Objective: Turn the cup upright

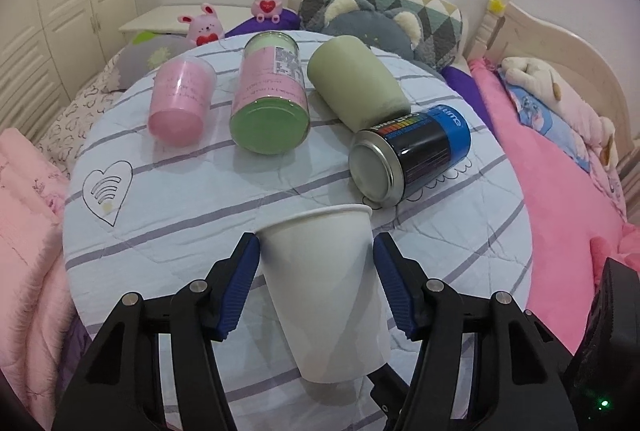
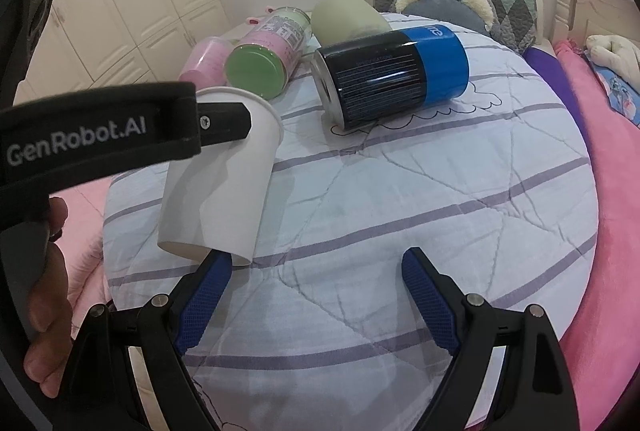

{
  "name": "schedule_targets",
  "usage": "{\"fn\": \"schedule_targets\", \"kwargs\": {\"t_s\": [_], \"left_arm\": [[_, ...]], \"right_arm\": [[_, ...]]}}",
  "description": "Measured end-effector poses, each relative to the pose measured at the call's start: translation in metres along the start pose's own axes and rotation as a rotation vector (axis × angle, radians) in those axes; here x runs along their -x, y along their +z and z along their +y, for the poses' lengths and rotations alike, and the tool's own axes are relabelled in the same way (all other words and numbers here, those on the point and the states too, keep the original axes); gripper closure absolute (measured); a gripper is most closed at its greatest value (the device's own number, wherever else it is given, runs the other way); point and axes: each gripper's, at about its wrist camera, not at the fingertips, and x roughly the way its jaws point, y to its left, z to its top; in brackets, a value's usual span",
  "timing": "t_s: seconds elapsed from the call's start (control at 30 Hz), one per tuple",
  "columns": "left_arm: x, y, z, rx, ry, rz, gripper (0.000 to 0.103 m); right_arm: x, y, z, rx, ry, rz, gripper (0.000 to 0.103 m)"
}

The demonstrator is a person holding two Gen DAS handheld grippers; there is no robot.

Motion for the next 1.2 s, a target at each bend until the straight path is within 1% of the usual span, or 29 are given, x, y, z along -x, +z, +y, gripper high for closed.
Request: {"fn": "schedule_targets", "kwargs": {"t_s": [0.2,0.33,0.4,0.47,0.53,0.57,0.67,0.8,0.9,1.0,1.07,1.1,1.13,1.2], "left_arm": [[0.004,-0.001,0.0,-0.004,-0.007,-0.023,0.043],[-0.001,-0.001,0.001,-0.01,-0.014,0.003,0.043],[-0.001,-0.001,0.001,-0.013,-0.01,-0.002,0.043],[0.003,0.0,0.002,-0.015,-0.02,-0.021,0.043],[0.009,0.0,0.002,-0.019,-0.019,-0.059,0.043],[0.014,0.0,0.002,-0.032,-0.005,-0.097,0.044],[0.02,0.0,0.004,-0.04,0.026,-0.161,0.044],[0.024,0.0,0.005,-0.052,0.047,-0.212,0.046],[0.03,-0.005,0.001,-0.088,0.091,-0.271,0.046],[0.033,-0.008,0.001,-0.103,0.086,-0.275,0.046],[0.036,-0.012,-0.001,-0.125,0.1,-0.302,0.046],[0.036,-0.013,-0.002,-0.13,0.092,-0.302,0.046],[0.035,-0.014,-0.002,-0.128,0.076,-0.285,0.046],[0.034,-0.017,-0.002,-0.126,0.07,-0.27,0.046]], "right_arm": [[-0.001,0.001,0.001,0.004,-0.001,0.004,0.015],[-0.001,0.0,0.001,0.003,0.002,0.004,0.015],[0.0,0.0,0.001,0.001,0.004,0.0,0.015],[0.0,-0.001,0.0,-0.007,0.009,-0.004,0.015],[0.0,-0.001,-0.001,-0.012,0.017,-0.004,0.015],[0.0,-0.001,-0.001,-0.011,0.018,-0.003,0.015],[0.001,-0.001,-0.001,-0.013,0.046,-0.007,0.015],[0.002,0.004,-0.004,-0.039,0.121,-0.033,0.015],[-0.002,0.008,-0.003,-0.039,0.131,-0.033,0.015],[-0.01,0.011,0.0,-0.034,0.127,-0.029,0.015],[-0.015,0.012,0.001,-0.028,0.109,-0.021,0.015],[-0.016,0.012,0.001,-0.029,0.108,-0.022,0.015],[-0.016,0.012,0.001,-0.03,0.108,-0.023,0.015],[-0.017,0.012,0.0,-0.031,0.105,-0.025,0.015]]}}
